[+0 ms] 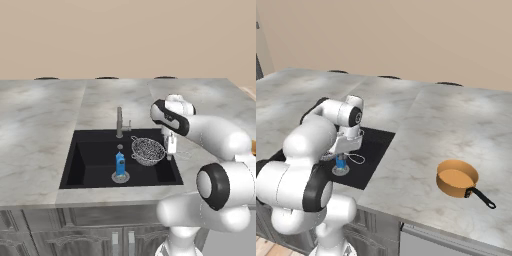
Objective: Pick the strainer and saucepan and place them in the sink. Then turn on the water.
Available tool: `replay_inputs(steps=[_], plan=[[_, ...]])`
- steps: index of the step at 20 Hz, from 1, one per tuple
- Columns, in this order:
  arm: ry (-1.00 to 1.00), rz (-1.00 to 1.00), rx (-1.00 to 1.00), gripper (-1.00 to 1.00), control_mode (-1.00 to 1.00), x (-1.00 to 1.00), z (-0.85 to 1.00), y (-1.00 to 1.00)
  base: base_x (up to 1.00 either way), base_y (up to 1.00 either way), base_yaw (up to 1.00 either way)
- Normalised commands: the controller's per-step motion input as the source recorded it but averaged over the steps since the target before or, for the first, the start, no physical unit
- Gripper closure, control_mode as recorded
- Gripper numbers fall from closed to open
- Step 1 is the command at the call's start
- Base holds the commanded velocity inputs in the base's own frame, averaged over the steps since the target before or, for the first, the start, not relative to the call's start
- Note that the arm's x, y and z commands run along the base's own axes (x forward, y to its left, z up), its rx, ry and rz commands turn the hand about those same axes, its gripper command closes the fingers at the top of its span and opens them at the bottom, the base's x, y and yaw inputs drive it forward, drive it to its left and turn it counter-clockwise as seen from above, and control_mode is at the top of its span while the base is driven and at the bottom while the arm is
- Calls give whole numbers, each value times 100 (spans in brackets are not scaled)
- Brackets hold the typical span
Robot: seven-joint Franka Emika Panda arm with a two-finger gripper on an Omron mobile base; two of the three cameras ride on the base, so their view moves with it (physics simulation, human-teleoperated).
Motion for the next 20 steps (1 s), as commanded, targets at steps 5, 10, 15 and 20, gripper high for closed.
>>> replay_inputs(steps=[5,10,15,20], plan=[[0,6,0,100,-100,13,-17,17,0,0,0],[0,7,0,100,-100,37,-21,0,0,0,0],[0,5,0,100,-100,34,-32,0,0,0,0],[0,1,0,100,-100,30,-33,0,0,0,0]])
